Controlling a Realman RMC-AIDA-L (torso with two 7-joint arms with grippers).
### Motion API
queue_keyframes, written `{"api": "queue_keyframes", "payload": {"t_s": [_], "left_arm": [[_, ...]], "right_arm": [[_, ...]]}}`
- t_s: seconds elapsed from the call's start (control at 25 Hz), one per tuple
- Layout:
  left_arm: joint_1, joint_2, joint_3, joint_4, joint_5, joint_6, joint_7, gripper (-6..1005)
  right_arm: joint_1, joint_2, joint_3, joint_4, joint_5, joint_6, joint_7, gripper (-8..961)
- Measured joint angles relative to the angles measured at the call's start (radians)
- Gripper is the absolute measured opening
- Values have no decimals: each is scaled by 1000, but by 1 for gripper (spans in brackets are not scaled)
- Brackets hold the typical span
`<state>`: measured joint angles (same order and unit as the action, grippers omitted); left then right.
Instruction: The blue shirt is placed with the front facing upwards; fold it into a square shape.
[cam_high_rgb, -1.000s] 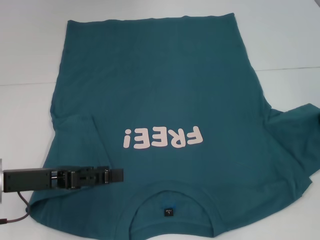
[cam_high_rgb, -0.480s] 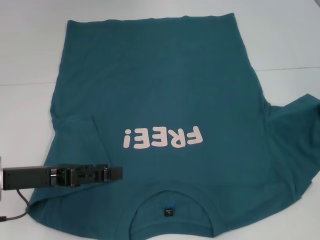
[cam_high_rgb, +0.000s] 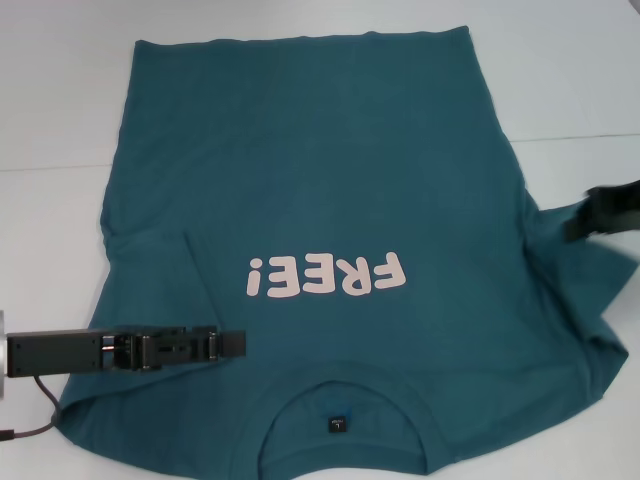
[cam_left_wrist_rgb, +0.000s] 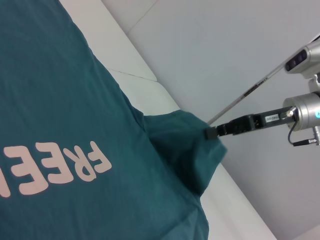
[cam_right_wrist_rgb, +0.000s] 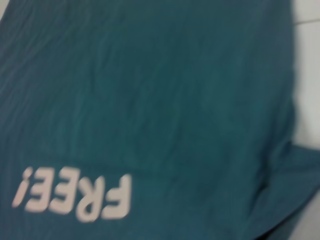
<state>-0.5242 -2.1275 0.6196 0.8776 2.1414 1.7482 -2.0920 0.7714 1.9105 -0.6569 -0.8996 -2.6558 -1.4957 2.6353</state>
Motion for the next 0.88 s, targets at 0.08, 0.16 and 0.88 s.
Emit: {"api": "queue_keyframes", "payload": {"t_s": [0.08,0.16,0.88], "left_arm": [[0,0,0,0,0,-1,-3,813],[0,0,0,0,0,-1,-8,813],[0,0,-3,4,0,-34,-25,814]], "right_arm": [[14,15,-25,18,-2,8,0,7],[29,33,-54,39,-5,26,1,8],[126,87,-109,161,-4,184,26,9]]}}
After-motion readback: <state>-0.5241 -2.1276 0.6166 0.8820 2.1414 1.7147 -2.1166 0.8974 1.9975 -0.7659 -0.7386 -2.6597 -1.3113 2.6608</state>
